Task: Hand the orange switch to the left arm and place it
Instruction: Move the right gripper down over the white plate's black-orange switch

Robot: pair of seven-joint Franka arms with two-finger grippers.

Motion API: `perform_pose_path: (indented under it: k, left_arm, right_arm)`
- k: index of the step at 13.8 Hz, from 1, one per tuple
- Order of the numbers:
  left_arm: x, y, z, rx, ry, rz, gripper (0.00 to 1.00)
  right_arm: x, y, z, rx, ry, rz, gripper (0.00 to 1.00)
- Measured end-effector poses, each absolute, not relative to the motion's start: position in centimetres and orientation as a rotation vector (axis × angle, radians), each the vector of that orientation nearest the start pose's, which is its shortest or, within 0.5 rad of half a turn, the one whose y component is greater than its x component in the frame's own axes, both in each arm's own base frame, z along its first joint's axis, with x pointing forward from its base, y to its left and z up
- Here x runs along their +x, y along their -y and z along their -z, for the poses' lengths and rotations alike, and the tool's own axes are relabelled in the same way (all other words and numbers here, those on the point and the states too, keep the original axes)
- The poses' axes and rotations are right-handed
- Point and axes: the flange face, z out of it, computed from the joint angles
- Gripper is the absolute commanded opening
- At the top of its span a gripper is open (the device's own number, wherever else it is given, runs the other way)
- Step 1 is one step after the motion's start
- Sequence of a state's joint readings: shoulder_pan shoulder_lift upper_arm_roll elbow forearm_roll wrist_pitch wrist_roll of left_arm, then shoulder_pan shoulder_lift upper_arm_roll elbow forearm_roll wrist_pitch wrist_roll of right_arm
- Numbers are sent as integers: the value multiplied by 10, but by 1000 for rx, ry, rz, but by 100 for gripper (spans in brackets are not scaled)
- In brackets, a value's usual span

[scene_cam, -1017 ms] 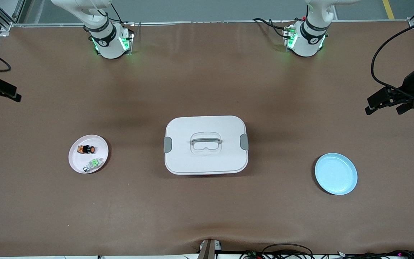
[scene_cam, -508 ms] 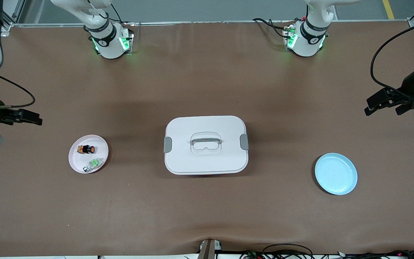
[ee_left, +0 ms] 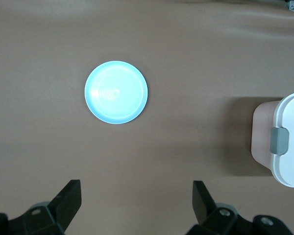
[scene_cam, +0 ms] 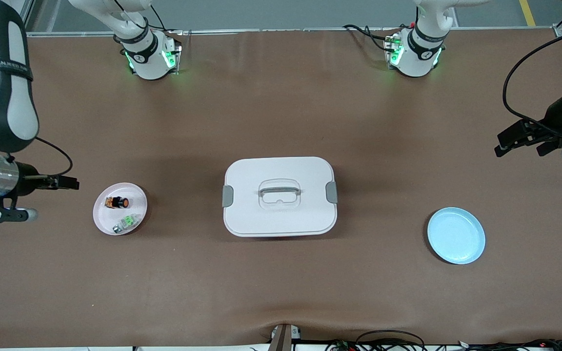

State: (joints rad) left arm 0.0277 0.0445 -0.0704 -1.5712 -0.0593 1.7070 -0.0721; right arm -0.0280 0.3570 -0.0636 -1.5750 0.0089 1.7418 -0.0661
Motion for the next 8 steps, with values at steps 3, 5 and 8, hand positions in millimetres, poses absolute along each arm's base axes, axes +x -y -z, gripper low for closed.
perform_pose_path:
  k: [3,5,8]
  left_arm:
    - [580,29,-612,-3205,56,140,100]
    - [580,29,-612,-3205,56,140,100]
    - [580,29,-612,-3205,56,140,100]
  right_arm:
    - [634,54,-366,-3136,-43,-218,100]
    - [631,54,-341,-3145,-43,-123,100]
    - [619,52,-301,-3153,-40,-36,100]
